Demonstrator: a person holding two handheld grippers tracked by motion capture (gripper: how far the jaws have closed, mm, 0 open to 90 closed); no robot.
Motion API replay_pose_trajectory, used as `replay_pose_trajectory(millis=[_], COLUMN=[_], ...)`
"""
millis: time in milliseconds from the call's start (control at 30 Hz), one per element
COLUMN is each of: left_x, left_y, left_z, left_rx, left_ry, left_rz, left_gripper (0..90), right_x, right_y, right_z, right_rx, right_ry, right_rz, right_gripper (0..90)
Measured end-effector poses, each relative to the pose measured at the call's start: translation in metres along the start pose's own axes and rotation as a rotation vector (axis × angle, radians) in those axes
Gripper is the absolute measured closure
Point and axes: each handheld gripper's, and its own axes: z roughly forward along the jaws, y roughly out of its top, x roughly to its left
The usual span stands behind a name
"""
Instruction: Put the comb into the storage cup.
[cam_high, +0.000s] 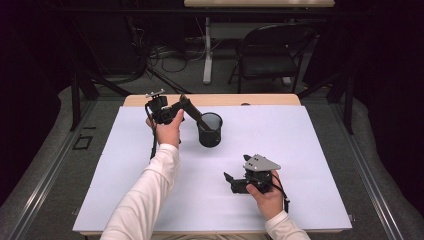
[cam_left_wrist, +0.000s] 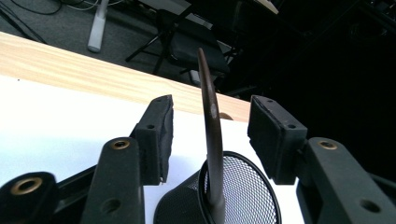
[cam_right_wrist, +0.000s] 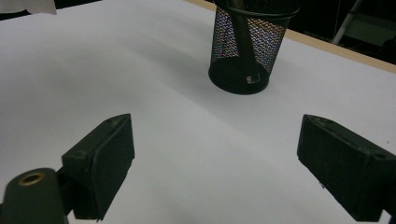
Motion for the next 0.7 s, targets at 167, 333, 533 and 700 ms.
replay_pose_trajectory(millis=[167,333,533,700], left_x=[-0.0013,-0.0018,-0.0023,-0.0051], left_y=[0.0008,0.0016,0.0034,0.0042], left_z=[-0.002,-0.0035,-0.0072,-0.0104], left_rx=[-0.004,-0.007,-0.007,-0.011], left_ry=[-0.002,0.015,0.013,0.024], left_rz=[0.002,0.027,0.037,0.059], left_gripper=[47.0,40.9,37.1,34.5], right_x=[0.0004,0.0004,0.0005,0.0004], right_y=[-0.0001,-0.0002,-0.0005,-0.0007], right_z=[0.0003,0.0002,0.0007,0.0012], right_rx=[0.002,0.002,0.003,0.006], right_ry=[-0.001,0.0,0.002,0.001], right_rz=[0.001,0.001,0.0,0.001], right_gripper=[10.9,10.9,11.0,11.3])
